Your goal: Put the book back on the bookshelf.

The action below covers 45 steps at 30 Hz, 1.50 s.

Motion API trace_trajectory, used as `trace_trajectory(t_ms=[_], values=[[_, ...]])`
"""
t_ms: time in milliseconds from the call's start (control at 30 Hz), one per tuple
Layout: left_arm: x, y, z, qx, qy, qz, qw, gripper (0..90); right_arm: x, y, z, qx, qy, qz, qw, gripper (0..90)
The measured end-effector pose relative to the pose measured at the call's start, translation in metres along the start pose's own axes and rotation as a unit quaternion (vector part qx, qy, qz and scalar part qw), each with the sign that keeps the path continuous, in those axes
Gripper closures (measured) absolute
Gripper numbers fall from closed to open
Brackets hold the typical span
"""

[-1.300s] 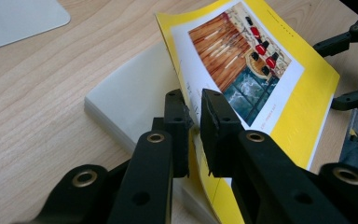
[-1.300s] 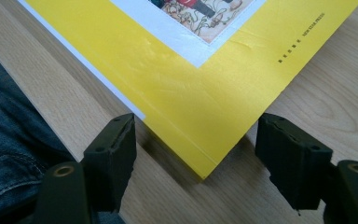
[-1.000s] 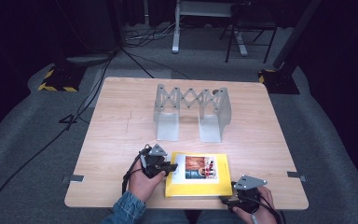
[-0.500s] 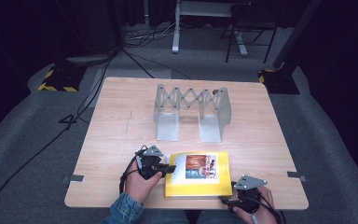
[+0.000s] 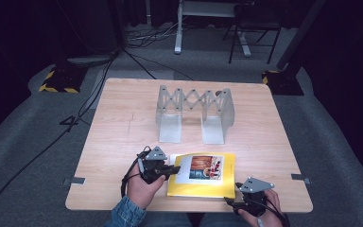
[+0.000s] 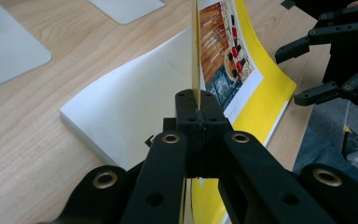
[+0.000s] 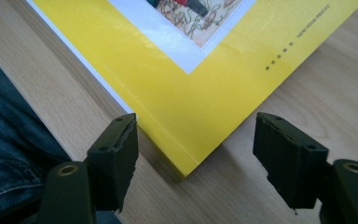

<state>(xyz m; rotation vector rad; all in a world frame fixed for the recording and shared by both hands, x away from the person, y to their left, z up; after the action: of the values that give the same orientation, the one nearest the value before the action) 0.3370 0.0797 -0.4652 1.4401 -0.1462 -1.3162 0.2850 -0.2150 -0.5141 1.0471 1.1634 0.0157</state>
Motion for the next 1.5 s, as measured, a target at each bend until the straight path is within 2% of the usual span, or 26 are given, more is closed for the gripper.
trace_trajectory(t_ms=[100,167,267,367,533,667,867,1200,1333,1433,1467,1500], values=[[-0.003,0.004,0.003,0.009,0.001,-0.002,1.0000,89.7,-0.004,0.003,-0.001,-0.007,-0.008,0.010,0.9999,29.5],[-0.006,0.010,0.006,0.015,-0.001,0.001,0.9999,89.7,-0.007,0.007,-0.003,-0.024,-0.012,0.026,0.9993,28.9],[-0.009,0.015,0.009,0.019,-0.003,0.004,0.9998,89.7,-0.008,0.008,-0.005,-0.033,-0.011,0.033,0.9989,28.6],[-0.013,0.024,0.014,0.031,-0.005,0.005,0.9995,89.7,-0.007,0.012,-0.009,-0.054,-0.011,0.044,0.9975,27.4],[-0.015,0.036,0.021,0.050,-0.003,-0.003,0.9988,89.7,-0.006,0.017,-0.010,-0.069,-0.016,0.053,0.9961,23.4],[-0.017,0.042,0.025,0.054,-0.005,-0.007,0.9985,89.7,-0.003,0.018,-0.011,-0.077,-0.018,0.058,0.9952,21.0],[-0.018,0.050,0.028,0.061,-0.008,-0.016,0.9980,89.7,0.003,0.021,-0.011,-0.105,-0.028,0.081,0.9908,17.9],[-0.015,0.061,0.035,0.066,-0.016,-0.023,0.9974,89.8,0.013,0.021,-0.014,-0.118,-0.035,0.088,0.9884,15.4],[-0.014,0.066,0.039,0.072,-0.017,-0.024,0.9970,89.7,0.015,0.022,-0.016,-0.126,-0.049,0.099,0.9859,14.9],[-0.013,0.067,0.041,0.072,-0.018,-0.025,0.9969,89.8,0.019,0.023,-0.020,-0.140,-0.064,0.105,0.9825,14.9],[-0.012,0.067,0.041,0.073,-0.019,-0.026,0.9968,89.8,0.022,0.023,-0.021,-0.147,-0.076,0.107,0.9804,14.8],[-0.012,0.067,0.041,0.072,-0.020,-0.027,0.9968,89.8,0.022,0.023,-0.021,-0.147,-0.076,0.107,0.9804,14.8]])
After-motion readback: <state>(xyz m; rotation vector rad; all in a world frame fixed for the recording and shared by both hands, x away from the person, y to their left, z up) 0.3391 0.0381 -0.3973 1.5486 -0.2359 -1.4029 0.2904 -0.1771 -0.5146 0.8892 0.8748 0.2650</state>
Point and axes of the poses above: each handheld gripper's, and its own axes: x roughly forward along the jaws, y roughly out of its top, z roughly to its right, the point moved 4 cm from there along x, roughly forward along the jaws, and after that the axes turned 3 degrees about y, right-handed, at the moved point
